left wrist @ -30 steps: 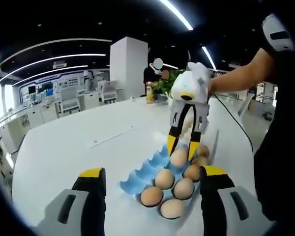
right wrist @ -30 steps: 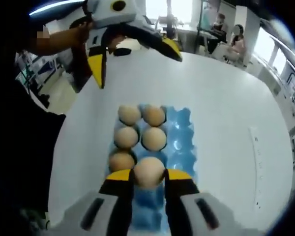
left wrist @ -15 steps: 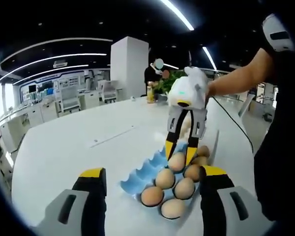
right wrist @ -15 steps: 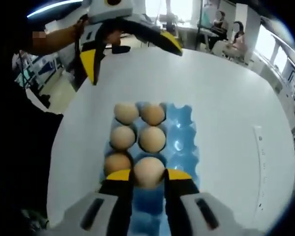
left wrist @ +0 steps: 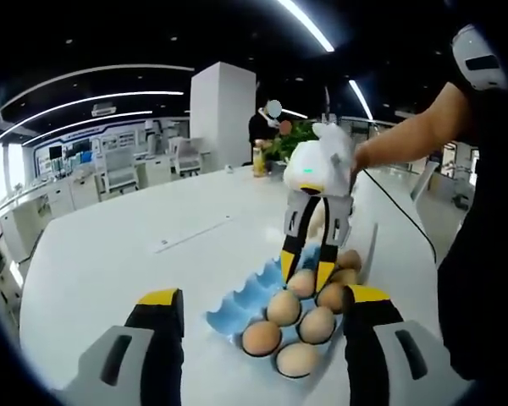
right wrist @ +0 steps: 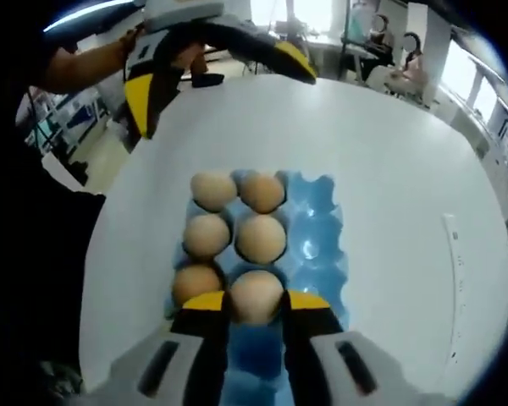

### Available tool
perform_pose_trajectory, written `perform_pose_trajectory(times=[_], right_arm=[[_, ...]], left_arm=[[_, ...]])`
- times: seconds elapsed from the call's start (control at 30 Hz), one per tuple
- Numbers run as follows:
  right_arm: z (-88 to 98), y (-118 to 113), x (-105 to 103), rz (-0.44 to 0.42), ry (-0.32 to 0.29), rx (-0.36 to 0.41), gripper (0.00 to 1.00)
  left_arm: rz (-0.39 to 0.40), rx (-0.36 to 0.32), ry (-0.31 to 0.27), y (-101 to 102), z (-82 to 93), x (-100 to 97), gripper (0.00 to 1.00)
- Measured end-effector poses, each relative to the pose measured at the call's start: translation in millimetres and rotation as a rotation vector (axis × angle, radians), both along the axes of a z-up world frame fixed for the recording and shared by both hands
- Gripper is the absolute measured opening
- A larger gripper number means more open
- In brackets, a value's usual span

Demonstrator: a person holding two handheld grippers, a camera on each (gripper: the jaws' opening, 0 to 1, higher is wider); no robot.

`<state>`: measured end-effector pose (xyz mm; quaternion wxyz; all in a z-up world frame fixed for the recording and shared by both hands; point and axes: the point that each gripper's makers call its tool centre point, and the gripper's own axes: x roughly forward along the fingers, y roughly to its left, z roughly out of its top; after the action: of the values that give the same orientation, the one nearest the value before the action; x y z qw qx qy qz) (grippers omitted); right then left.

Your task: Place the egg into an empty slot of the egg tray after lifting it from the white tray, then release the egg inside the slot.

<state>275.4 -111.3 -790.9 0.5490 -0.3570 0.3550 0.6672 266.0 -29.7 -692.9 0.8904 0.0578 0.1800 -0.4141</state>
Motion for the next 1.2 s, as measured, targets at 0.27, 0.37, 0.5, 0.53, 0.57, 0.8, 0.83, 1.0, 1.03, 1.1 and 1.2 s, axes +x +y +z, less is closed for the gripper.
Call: perform_pose_trajectory(times=[0.27, 0.37, 0.5, 0.53, 0.57, 0.8, 0.83, 1.0, 1.03, 1.1, 1.2], right_arm=[[0.2, -1, 0, -0.005, 0.012, 0.0, 0.24], [0.2, -1, 0, -0.006, 0.016, 0.002, 0.25], [0.2, -1, 0, -0.007, 0.019, 0.005, 0.25], [0.2, -1, 0, -0.011, 0.023, 0.009, 0.25], [0.3, -1, 0, -0.015, 0.029, 0.012, 0.25], [0.3, -2, 0, -0.02, 0.041, 0.063, 0.26], [0.5, -1, 0, -0.024, 0.042, 0.07, 0.26], [4.2, -5, 2, -0.035, 0.035, 0.098, 0.28], [6.2, -6, 3, -0.055, 0.041, 0.112, 0.28], [7.7, -12, 6, -0.07, 0.041, 0.115, 0.28], [10.6, -19, 9, -0.091, 0.04, 0.13, 0.27]], left_arm=[[-0.005, 0.003, 0.002, -1, -2.0, -0.1, 0.78], [-0.007, 0.002, 0.001, -3, -1.5, 0.1, 0.78], [-0.009, 0.001, 0.002, -3, -1.4, 0.1, 0.77], [-0.008, 0.006, 0.002, -2, -2.2, 0.3, 0.77], [-0.008, 0.007, 0.003, -2, -2.5, 0.1, 0.77], [-0.009, 0.01, 0.005, -2, -2.9, -0.7, 0.77], [-0.009, 0.008, 0.004, -2, -2.4, -0.6, 0.77], [-0.007, 0.007, 0.004, -2, -0.6, -0.3, 0.77], [-0.008, 0.009, 0.003, -2, -0.1, -0.4, 0.77], [-0.008, 0.011, 0.001, -2, 0.3, 0.0, 0.77], [-0.011, 0.011, 0.001, -3, 1.0, 0.2, 0.77]])
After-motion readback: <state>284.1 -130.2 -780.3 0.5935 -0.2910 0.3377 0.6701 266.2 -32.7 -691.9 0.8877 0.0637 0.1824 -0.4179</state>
